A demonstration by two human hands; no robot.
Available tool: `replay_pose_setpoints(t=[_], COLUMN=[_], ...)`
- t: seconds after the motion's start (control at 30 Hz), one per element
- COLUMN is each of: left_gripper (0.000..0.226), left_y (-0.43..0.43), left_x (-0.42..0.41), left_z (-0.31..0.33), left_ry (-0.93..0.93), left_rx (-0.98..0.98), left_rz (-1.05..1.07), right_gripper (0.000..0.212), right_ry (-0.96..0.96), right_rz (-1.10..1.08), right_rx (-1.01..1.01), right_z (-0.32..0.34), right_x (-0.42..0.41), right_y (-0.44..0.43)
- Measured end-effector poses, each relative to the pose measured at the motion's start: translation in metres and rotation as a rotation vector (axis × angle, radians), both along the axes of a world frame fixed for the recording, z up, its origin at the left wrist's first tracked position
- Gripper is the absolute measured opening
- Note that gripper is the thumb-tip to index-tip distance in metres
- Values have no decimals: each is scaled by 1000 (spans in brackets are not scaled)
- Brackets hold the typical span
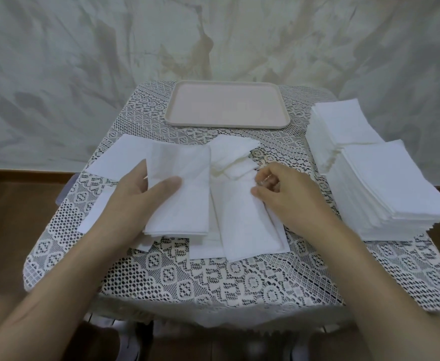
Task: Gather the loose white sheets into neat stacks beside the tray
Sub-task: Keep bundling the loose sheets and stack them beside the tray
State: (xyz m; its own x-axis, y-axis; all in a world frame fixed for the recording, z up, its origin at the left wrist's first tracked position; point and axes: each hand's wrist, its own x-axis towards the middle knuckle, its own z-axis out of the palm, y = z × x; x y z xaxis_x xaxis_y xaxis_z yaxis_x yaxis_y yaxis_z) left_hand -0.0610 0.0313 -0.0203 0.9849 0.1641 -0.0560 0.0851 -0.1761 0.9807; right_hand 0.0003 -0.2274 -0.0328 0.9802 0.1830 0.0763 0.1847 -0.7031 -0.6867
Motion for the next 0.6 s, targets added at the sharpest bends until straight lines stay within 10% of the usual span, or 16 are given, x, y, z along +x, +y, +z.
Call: replay_pose_setpoints(t=[0.6], left_gripper=[17], left_y=[-2], left_x=[0], left_z=[0], left_ry=[2], left_rx=[16], left_rz=[9], right_gripper=[14], right_ry=[69], right_rz=[-22], right_rx=[-154], right_z=[-2], right_x=[-3], right_y=[5])
